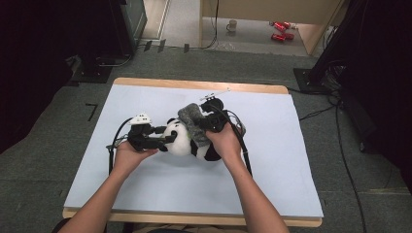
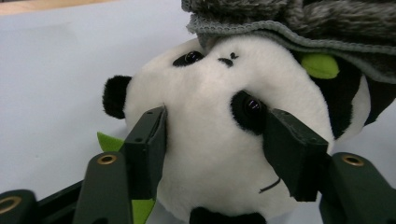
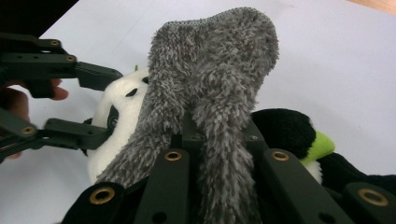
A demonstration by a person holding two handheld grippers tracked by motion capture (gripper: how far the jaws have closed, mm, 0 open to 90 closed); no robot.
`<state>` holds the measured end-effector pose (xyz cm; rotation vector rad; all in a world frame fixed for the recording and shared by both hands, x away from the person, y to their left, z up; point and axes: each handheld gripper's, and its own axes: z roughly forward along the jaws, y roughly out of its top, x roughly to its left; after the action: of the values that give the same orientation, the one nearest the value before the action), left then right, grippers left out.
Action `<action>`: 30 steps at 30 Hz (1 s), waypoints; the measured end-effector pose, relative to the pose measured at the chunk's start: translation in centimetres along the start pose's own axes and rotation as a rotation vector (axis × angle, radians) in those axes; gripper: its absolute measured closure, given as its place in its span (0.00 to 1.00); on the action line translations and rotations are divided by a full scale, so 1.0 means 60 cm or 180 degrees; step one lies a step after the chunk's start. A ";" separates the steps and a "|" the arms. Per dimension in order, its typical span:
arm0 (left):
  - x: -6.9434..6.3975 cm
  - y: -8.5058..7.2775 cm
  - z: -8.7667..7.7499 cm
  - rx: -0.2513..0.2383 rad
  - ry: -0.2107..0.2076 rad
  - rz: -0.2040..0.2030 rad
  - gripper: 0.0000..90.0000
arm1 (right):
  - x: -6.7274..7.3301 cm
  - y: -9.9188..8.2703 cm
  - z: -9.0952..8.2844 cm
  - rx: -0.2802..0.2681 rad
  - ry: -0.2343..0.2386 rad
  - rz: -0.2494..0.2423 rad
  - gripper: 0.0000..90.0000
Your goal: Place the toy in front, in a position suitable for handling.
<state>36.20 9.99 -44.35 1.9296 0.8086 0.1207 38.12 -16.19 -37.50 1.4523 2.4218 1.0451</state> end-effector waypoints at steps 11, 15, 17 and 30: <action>-0.025 -0.020 -0.017 0.0048 0.0032 0.0207 0.36 | -0.015 0.005 0.010 0.0027 -0.0058 0.0013 0.88; -0.027 -0.031 -0.010 0.0055 0.0079 0.0136 0.33 | -0.021 0.010 0.015 0.0043 -0.0096 0.0029 0.88; -0.027 -0.036 -0.003 0.0032 0.0122 0.0169 0.31 | -0.026 0.012 0.018 0.0056 -0.0105 0.0055 0.88; -0.019 -0.041 0.021 -0.0076 0.0147 0.0015 0.39 | -0.002 0.034 0.002 0.0031 -0.0126 -0.0033 0.88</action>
<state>34.67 9.06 -46.73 1.9122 0.8297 0.1778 39.73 -15.60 -36.34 1.4476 2.4079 0.9942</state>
